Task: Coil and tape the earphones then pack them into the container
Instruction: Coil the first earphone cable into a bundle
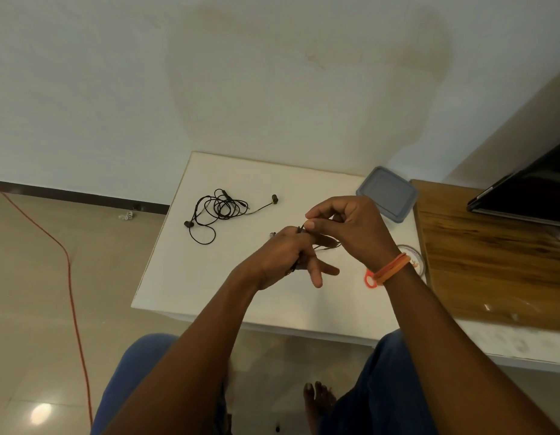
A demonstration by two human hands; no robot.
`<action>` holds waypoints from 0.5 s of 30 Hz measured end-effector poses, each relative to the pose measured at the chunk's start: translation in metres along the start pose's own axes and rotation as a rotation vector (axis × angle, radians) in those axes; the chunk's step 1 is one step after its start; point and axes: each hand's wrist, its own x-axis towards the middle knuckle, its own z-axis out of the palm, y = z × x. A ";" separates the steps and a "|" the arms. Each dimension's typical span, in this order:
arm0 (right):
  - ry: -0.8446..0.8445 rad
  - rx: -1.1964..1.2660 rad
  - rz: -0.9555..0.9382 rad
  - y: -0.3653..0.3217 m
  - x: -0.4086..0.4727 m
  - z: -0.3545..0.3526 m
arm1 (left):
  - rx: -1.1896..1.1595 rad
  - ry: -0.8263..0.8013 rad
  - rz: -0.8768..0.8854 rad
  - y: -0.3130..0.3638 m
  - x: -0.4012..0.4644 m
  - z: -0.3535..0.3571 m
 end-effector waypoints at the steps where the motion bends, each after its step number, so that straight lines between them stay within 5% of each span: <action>1: 0.010 0.010 0.000 -0.001 0.000 0.001 | -0.012 0.030 0.022 0.000 0.000 0.001; 6: -0.043 0.004 -0.024 -0.003 -0.001 0.002 | -0.190 0.092 0.073 -0.002 0.003 0.004; 15: -0.353 -0.076 -0.129 -0.001 -0.001 0.001 | -0.136 0.013 -0.034 0.006 -0.009 -0.010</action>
